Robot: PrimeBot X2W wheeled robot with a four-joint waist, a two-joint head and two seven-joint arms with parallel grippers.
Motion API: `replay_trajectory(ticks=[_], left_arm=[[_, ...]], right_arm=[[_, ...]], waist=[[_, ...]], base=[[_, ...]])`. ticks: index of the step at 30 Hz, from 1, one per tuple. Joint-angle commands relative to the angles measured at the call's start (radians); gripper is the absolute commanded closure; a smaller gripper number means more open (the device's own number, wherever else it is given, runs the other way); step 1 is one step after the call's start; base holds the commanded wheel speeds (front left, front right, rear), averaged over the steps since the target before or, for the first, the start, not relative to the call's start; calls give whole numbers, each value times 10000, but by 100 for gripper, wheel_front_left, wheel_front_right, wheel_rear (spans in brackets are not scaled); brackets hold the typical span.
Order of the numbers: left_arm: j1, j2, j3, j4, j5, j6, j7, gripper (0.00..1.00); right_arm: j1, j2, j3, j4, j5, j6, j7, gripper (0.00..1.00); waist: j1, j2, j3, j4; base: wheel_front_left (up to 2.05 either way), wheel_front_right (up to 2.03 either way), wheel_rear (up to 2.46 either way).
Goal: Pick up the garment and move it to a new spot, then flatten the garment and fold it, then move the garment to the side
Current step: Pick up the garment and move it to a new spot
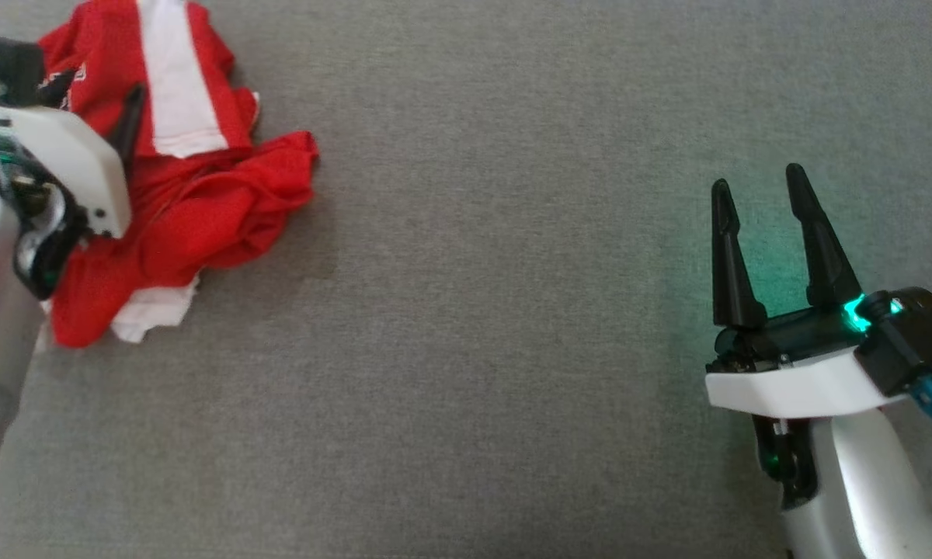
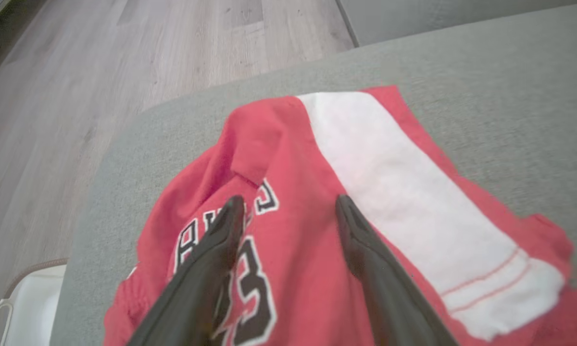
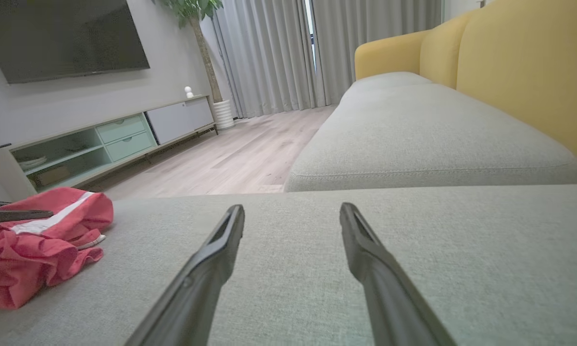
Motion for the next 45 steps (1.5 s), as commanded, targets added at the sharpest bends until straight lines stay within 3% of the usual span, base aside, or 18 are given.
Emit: replay_trajectory(ticks=[1, 2, 4, 7, 14, 18, 22, 27, 34, 40, 45], left_arm=[[-616, 654, 232, 270, -287, 18, 105, 0], [-616, 654, 232, 270, -287, 18, 105, 0], [-691, 573, 52, 500, -576, 18, 125, 100], [-842, 665, -215, 599, -827, 18, -284, 100], [-1721, 546, 289, 890, -959, 18, -2862, 100], [-1911, 222, 709, 330, -1696, 18, -3737, 100], [-1900, 270, 715, -569, -1810, 18, -4227, 100], [-1594, -36, 300, -1865, -1571, 273, -4073, 100], [-925, -436, -371, -3905, -1430, 965, -3078, 100], [-409, -898, -1166, -5191, -1290, 1427, -2142, 100], [-193, -1229, -1713, -5267, -1147, 1571, -1734, 100]], right_arm=[[-300, -33, 234, -408, -25, -7, -63, 0], [-300, -33, 234, -408, -25, -7, -63, 0], [-317, -33, 207, -419, -13, -7, -63, 0], [-327, -33, 181, -400, 21, -7, -63, 0], [-243, -33, 163, -139, 271, -7, -63, 0], [-125, -33, 168, -93, 454, -7, -63, 0], [67, -33, 215, -50, 656, -7, -63, 0], [269, -33, 259, 75, 935, -7, -63, 0], [164, -33, 450, -57, 1171, -7, -63, 0], [-30, -33, 681, -171, 1339, -7, -63, 0], [-268, -33, 873, -299, 1644, -7, -63, 0]], waist=[[-1, 1, 201, -223], [-1, 1, 201, -223], [-1, 1, 234, -269], [-1, 1, 216, -298], [-1, 1, -432, -254], [-1, 1, -1002, -245], [-1, 1, -1579, -329], [-1, 1, -2161, -523], [-1, 1, -2340, -1349], [-1, 1, -1975, -2502], [-1, 1, -1609, -3757]], base=[[0, 0, 0], [0, 0, 0], [0, 0, 0], [0, 0, 0], [0, 0, 0], [0, 0, 0], [0, 0, 0], [0, 0, 0], [0, 0, 0], [0, 0, 0], [0, 0, 0]])
